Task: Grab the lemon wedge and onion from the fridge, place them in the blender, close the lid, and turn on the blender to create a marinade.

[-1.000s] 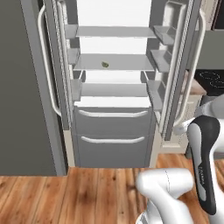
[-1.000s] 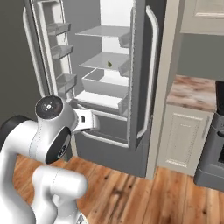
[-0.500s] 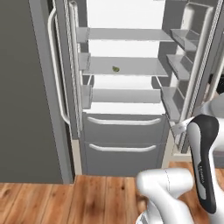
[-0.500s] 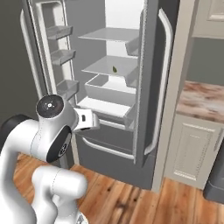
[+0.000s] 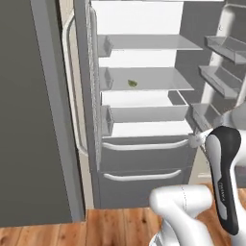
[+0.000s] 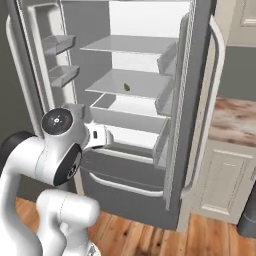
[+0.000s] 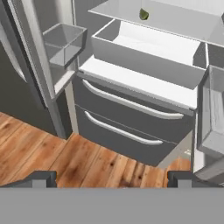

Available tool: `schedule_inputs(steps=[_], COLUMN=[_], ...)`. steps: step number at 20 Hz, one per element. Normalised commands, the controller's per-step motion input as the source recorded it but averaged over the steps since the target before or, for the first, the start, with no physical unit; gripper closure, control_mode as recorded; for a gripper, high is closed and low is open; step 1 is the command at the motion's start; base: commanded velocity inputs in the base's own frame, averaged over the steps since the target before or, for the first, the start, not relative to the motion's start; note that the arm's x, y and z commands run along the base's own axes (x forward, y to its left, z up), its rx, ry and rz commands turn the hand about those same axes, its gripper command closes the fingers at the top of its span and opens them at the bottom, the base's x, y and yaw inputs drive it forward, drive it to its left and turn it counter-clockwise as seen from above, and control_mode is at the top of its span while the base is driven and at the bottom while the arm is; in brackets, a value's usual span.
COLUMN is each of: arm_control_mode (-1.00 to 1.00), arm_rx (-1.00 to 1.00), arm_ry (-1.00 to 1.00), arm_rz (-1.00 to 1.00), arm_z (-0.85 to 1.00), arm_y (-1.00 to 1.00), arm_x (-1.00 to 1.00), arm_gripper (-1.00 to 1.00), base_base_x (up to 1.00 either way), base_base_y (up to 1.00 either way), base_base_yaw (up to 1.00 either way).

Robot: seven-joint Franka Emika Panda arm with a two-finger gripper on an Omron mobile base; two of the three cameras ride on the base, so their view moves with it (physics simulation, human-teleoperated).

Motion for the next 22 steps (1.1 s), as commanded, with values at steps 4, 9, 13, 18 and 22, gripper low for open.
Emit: schedule_inputs(steps=[4,9,13,18,22], arm_control_mode=[1.00,1.00,1.00,1.00,1.00], arm_rx=[0.00,0.00,0.00,0.00,0.00], arm_ry=[0.00,0.00,0.00,0.00,0.00], arm_rz=[0.00,0.00,0.00,0.00,0.00], arm_z=[0.00,0.00,0.00,0.00,0.00], arm_y=[0.00,0.00,0.00,0.00,0.00], arm_x=[0.00,0.00,0.00,0.00,0.00], arm_gripper=[-1.00,-1.00,-1.00,-1.00,-1.00], base_base_x=[0.69,0.43,0.03,0.31,0.56], base_base_y=[0.75,0.07,-0.13,-0.04,0.00], base_base_yaw=[-0.26,-0.25,-0.04,-0.12,-0.16])
